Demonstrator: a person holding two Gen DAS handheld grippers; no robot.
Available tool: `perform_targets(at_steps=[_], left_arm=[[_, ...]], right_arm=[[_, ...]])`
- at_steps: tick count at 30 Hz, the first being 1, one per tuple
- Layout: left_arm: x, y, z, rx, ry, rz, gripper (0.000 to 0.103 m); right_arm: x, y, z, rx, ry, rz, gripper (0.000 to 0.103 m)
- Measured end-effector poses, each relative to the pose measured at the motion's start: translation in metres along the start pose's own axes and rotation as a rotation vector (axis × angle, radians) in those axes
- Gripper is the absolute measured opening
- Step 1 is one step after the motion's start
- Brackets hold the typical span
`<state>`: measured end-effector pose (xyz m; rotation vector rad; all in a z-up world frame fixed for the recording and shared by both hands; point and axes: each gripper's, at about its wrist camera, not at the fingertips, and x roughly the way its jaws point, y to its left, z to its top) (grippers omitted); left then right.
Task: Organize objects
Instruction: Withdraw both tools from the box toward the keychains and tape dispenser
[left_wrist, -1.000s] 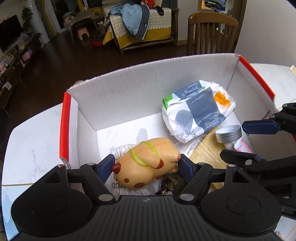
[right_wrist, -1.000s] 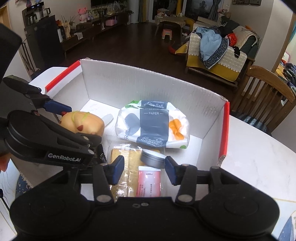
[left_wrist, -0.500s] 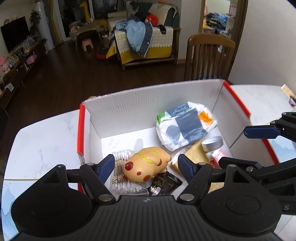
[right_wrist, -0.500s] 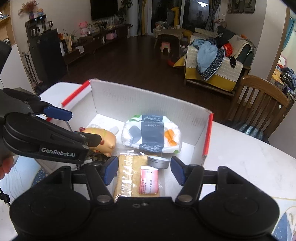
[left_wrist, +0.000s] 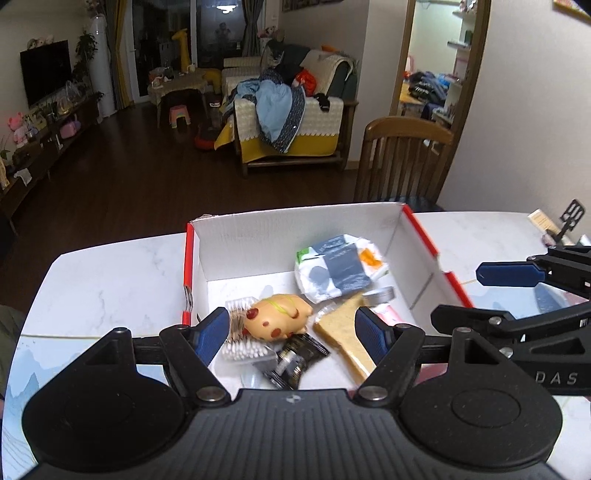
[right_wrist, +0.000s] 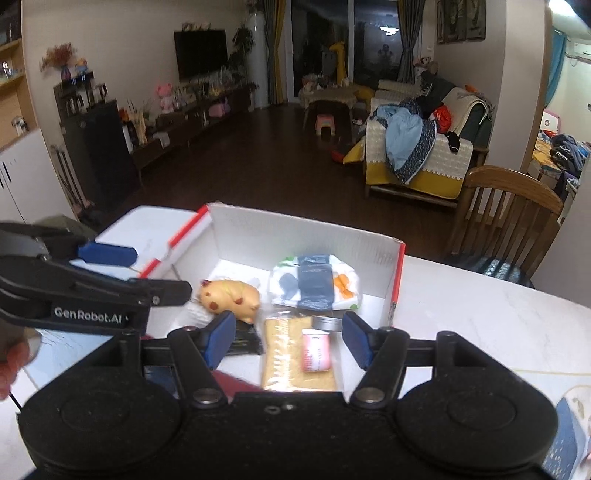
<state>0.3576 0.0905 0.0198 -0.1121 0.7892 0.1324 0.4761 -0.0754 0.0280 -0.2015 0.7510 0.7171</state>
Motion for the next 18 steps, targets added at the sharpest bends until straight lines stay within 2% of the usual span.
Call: perform_targets(at_steps=[15, 18], left_arm=[[-0.073, -0.005, -0.04, -0.002, -0.071, -0.028, 0.074], [-0.083, -0.004, -0.05, -0.001, -0.08, -0.029, 0.082]], right_arm=[[-0.065, 0.041, -0.033, 0.018, -0.082, 0.024, 0.074], [-0.074, 0.048, -0.04, 0.027, -0.089, 0.026, 0.076]])
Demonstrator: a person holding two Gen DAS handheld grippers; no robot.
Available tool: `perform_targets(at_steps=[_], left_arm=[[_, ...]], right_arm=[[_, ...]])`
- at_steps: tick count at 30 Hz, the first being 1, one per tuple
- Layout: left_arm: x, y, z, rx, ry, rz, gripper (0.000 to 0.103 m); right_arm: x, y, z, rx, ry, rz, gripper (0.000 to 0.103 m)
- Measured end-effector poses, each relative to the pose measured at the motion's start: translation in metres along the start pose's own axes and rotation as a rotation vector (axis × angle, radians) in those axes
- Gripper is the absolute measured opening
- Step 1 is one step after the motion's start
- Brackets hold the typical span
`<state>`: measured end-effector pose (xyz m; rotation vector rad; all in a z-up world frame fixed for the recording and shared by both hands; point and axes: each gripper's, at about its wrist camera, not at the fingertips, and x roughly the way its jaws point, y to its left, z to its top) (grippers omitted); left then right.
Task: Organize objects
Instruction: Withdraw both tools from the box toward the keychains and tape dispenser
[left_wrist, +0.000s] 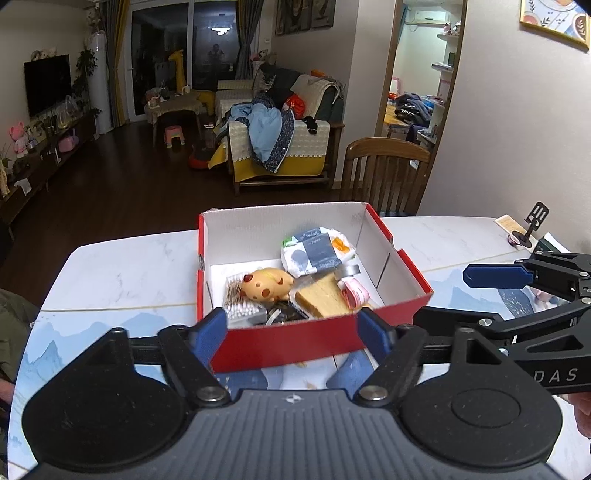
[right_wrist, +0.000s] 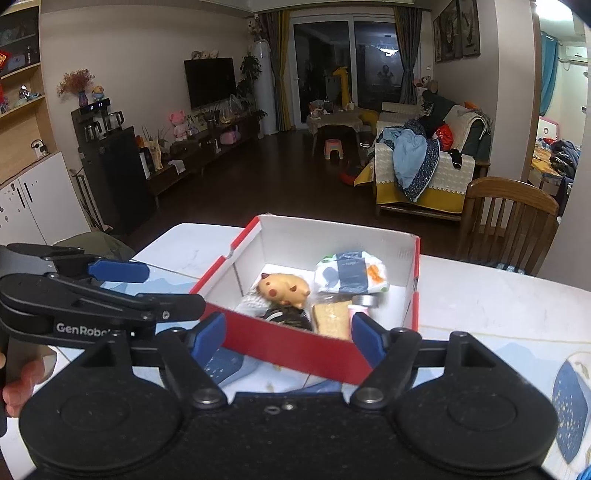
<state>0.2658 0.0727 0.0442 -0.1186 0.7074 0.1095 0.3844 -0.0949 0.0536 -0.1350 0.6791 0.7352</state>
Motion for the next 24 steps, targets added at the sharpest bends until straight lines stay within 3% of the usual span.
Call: perform_targets(at_steps=[11, 24], left_arm=[[-0.04, 0.005, -0.041, 0.02, -0.02, -0.021, 0.086], [-0.046, 0.001, -0.091, -0.009, -0.003, -0.024, 0.099]], right_arm=[[-0.035, 0.032, -0.034, 0.028, -0.039, -0.012, 0.097], [-0.042, 0.022, -0.086, 0.119, -0.015, -0.035, 0.099]])
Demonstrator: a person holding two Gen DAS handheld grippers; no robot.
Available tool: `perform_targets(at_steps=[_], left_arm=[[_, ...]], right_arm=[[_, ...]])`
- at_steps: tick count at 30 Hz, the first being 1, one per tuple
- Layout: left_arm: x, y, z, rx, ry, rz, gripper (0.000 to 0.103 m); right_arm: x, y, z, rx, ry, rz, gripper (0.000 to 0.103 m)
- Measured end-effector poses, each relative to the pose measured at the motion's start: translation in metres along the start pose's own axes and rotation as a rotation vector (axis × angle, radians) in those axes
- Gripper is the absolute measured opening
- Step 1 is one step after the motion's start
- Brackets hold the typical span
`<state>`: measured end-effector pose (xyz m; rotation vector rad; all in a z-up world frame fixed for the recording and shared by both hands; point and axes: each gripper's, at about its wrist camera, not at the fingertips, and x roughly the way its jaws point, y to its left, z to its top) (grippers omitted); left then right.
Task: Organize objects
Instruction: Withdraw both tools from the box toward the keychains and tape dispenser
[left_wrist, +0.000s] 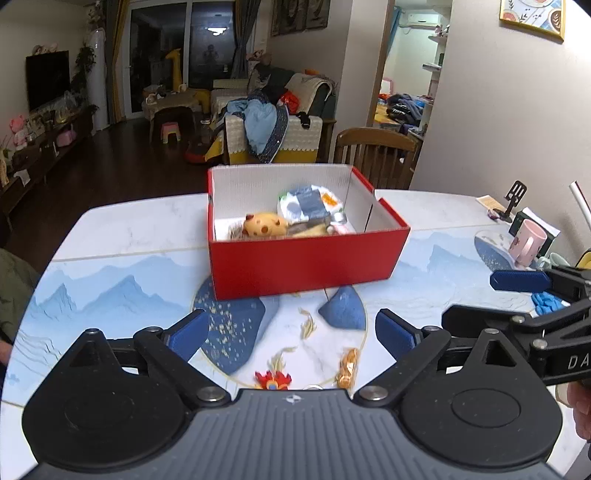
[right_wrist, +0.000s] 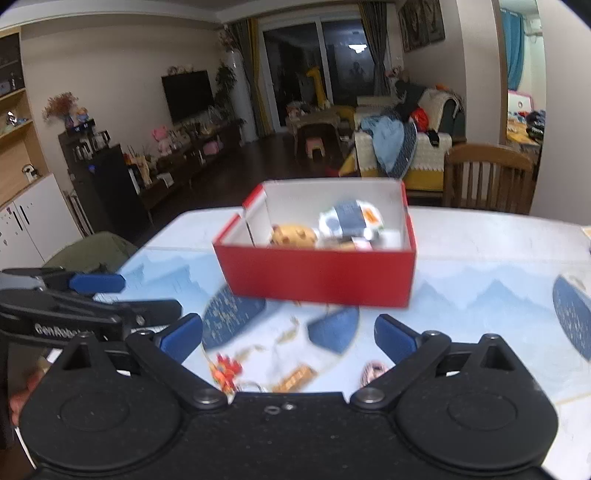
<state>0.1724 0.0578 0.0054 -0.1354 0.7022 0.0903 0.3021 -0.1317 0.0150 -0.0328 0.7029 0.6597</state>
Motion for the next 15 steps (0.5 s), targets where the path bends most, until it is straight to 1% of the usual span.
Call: perform_targets(at_steps=[1, 8, 15], left_arm=[[0.002, -0.001, -0.005, 0.0, -0.001, 0.007, 0.1], [0.019, -0.018, -0.032, 0.003, 0.011, 0.048, 0.1], [0.04, -0.021, -0.056, -0.025, 0.054, 0.138, 0.1]], right_arm=[[0.001, -0.003, -0.005, 0.003, 0.01, -0.003, 0.099], [0.012, -0.02, -0.041, -0.045, 0.078, -0.028, 0.099], [0.032, -0.038, -0.068, -0.035, 0.163, -0.016, 0.099]])
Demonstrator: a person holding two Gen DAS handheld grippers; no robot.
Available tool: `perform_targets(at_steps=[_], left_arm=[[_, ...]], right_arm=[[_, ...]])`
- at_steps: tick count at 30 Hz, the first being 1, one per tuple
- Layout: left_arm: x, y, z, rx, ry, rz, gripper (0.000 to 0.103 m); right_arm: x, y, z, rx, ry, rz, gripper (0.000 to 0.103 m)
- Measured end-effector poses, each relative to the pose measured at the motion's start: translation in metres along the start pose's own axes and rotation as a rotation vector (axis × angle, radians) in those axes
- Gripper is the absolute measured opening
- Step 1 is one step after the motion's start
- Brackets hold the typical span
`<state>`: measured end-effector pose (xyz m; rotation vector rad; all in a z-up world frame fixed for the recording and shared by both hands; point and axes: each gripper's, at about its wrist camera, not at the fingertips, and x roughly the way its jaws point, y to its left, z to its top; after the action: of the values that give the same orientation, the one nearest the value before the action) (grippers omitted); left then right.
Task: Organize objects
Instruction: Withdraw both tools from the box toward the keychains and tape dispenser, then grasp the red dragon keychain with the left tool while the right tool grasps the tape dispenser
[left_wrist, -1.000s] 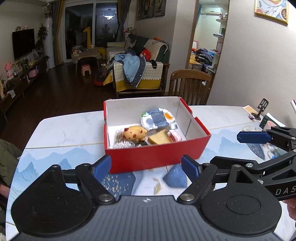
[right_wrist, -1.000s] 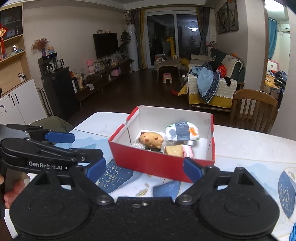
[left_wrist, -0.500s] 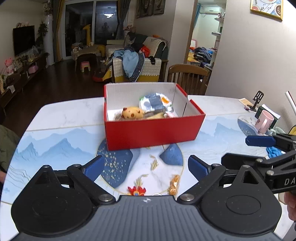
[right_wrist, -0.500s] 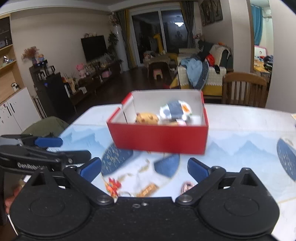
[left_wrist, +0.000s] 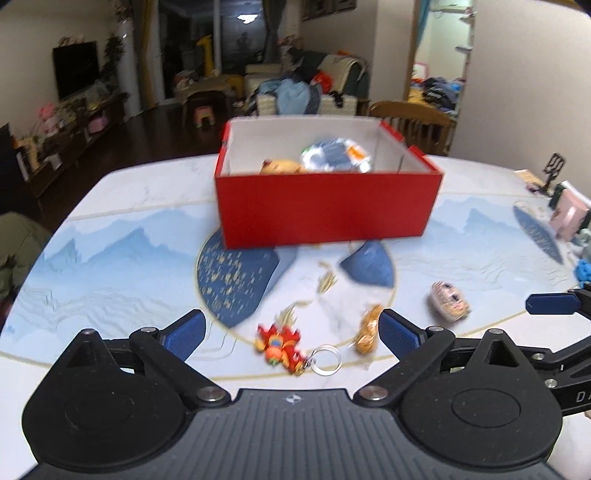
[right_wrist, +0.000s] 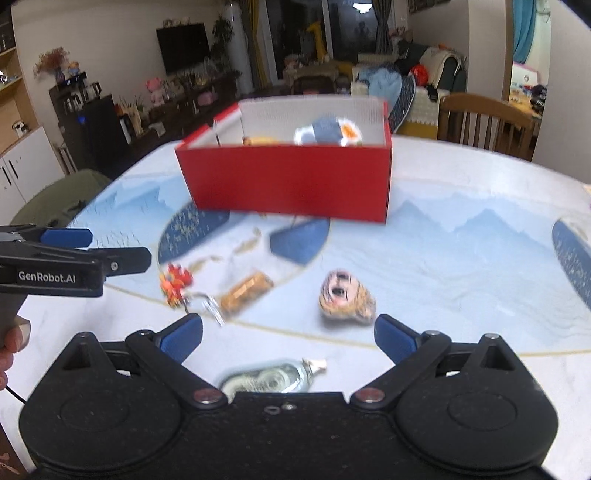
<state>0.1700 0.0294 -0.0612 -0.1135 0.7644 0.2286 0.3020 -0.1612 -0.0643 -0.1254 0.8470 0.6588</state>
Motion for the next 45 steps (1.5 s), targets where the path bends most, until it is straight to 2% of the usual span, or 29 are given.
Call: perform_targets(at_steps=[4, 8, 14, 20, 27, 34, 36, 40, 42, 44, 45], left_arm=[[0.014, 0.003, -0.012, -0.015, 0.036, 0.045, 0.1], [0.029, 0.007, -0.022, -0.019, 0.074, 0.055, 0.1], [0.053, 0.011, -0.03, 0.013, 0.113, 0.052, 0.1], [0.075, 0.026, -0.027, -0.018, 0.154, 0.04, 0.1], [0.09, 0.034, -0.022, -0.036, 0.167, 0.023, 0.1], [0.094, 0.036, -0.019, -0.037, 0.153, -0.009, 0.098], [0.095, 0.036, -0.018, -0.024, 0.146, -0.02, 0.095], [0.092, 0.033, -0.017, 0.002, 0.13, -0.046, 0.081], [0.091, 0.031, -0.018, 0.021, 0.126, -0.055, 0.076], [0.089, 0.029, -0.019, 0.045, 0.117, -0.072, 0.064], [0.088, 0.028, -0.019, 0.059, 0.116, -0.079, 0.062]], right_arm=[[0.011, -0.005, -0.007, 0.023, 0.04, -0.023, 0.099], [0.021, -0.007, -0.013, 0.062, 0.066, -0.046, 0.099], [0.041, -0.002, -0.022, 0.111, 0.124, -0.086, 0.099], [0.052, 0.007, -0.025, 0.135, 0.173, -0.117, 0.098], [0.058, 0.014, -0.024, 0.203, 0.205, -0.15, 0.097], [0.061, 0.028, -0.025, 0.187, 0.226, -0.153, 0.095], [0.062, 0.031, -0.026, 0.167, 0.228, -0.161, 0.095], [0.062, 0.033, -0.027, 0.151, 0.224, -0.173, 0.094], [0.061, 0.035, -0.027, 0.136, 0.221, -0.177, 0.091], [0.059, 0.036, -0.028, 0.118, 0.214, -0.167, 0.086], [0.059, 0.036, -0.028, 0.111, 0.21, -0.162, 0.085]])
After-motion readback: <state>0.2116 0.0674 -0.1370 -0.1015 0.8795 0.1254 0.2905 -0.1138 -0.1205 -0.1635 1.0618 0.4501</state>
